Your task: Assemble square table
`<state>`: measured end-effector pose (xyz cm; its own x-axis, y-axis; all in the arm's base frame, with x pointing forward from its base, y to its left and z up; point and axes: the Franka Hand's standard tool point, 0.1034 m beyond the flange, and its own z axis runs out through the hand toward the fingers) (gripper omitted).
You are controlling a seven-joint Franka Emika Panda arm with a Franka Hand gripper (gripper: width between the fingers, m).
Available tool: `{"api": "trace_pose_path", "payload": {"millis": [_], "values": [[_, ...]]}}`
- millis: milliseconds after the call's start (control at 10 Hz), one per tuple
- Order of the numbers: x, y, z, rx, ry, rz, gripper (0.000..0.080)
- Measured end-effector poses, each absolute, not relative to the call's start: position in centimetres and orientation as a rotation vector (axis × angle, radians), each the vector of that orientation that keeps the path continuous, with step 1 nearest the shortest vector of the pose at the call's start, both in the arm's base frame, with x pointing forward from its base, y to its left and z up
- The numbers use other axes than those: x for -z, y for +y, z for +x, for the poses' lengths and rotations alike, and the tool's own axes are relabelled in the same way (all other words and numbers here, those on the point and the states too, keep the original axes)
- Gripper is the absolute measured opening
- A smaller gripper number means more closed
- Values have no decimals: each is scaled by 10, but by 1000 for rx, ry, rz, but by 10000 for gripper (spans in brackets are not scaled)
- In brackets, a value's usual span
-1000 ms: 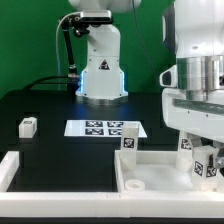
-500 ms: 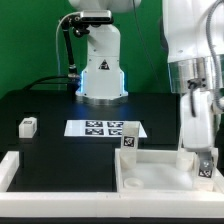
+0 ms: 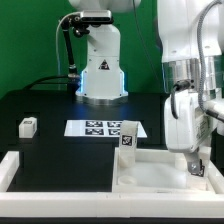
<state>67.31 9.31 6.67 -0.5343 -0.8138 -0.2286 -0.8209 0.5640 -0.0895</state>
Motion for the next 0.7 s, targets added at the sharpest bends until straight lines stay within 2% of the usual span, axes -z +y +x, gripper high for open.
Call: {"api": "trace_pose_path", "payload": {"millis": [100, 400, 500, 700], "values": [[-68, 92, 673, -37, 2541, -1384, 624], [-103, 50, 660, 58, 2366, -1589, 644], [-109, 39, 659, 79, 2363, -1580, 648], [-106, 40, 658, 87, 2364, -1583, 648]]}}
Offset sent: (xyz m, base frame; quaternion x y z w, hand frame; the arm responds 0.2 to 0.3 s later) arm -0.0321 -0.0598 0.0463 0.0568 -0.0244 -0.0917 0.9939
